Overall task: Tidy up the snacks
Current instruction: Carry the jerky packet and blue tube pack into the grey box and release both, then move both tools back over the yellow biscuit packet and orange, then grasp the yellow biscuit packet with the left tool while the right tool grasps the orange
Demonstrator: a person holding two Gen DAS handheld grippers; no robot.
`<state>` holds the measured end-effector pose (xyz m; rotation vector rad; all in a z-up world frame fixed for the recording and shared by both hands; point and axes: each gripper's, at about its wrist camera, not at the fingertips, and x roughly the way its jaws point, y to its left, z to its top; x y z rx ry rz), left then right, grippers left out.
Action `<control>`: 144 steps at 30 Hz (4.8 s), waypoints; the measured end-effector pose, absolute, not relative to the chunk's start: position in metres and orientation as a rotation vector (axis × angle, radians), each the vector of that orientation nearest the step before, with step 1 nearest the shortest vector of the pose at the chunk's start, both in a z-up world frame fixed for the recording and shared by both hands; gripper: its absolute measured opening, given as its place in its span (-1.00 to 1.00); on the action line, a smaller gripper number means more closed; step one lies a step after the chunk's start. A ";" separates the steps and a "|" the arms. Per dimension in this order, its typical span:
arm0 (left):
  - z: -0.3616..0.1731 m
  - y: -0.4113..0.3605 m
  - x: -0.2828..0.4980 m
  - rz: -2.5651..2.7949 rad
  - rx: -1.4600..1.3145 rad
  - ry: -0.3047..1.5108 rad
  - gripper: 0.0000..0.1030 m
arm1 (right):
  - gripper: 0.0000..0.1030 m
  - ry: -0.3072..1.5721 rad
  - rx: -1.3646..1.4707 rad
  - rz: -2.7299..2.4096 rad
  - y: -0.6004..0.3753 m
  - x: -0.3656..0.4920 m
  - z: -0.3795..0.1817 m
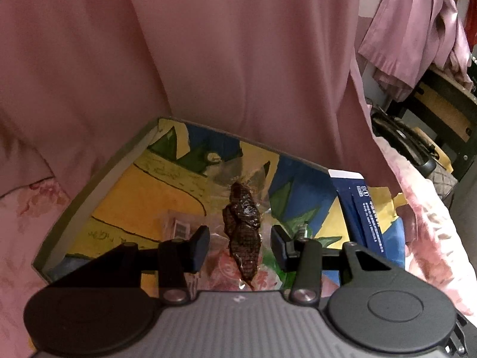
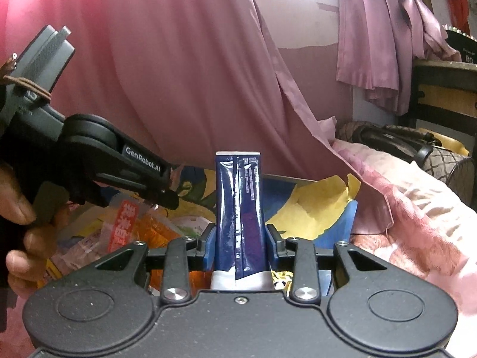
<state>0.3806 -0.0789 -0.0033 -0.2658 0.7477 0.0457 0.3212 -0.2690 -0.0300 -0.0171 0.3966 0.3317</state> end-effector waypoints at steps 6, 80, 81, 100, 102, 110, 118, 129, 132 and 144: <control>-0.009 -0.080 0.380 0.044 -0.263 0.759 -0.04 | -0.28 0.400 -0.013 0.333 -0.270 0.322 -0.031; 0.001 -0.020 0.053 0.097 0.011 0.648 0.99 | 0.99 0.359 0.062 0.292 -0.264 0.067 0.003; -0.001 -0.018 0.052 0.100 0.010 0.653 0.99 | 0.99 0.370 0.049 0.303 -0.260 0.067 0.001; -0.033 -0.002 0.066 0.212 -0.067 0.723 0.99 | 0.99 0.565 0.041 0.362 -0.238 0.098 -0.031; -0.034 -0.002 0.068 0.215 -0.071 0.724 0.99 | 0.99 0.574 0.050 0.362 -0.240 0.101 -0.032; -0.034 0.006 0.086 0.228 -0.060 0.734 0.99 | 0.99 0.524 -0.015 0.403 -0.230 0.132 -0.027; -0.027 0.017 0.133 0.160 0.052 0.718 0.99 | 0.99 0.490 -0.044 0.484 -0.215 0.176 -0.032; -0.034 0.025 0.214 0.111 0.008 0.756 0.99 | 0.93 0.546 -0.055 0.567 -0.196 0.239 -0.060; -0.038 0.027 0.229 0.095 -0.009 0.774 0.99 | 0.82 0.565 -0.073 0.586 -0.190 0.247 -0.066; -0.045 0.024 0.268 -0.032 -0.040 0.855 0.99 | 0.40 0.577 -0.074 0.642 -0.175 0.263 -0.078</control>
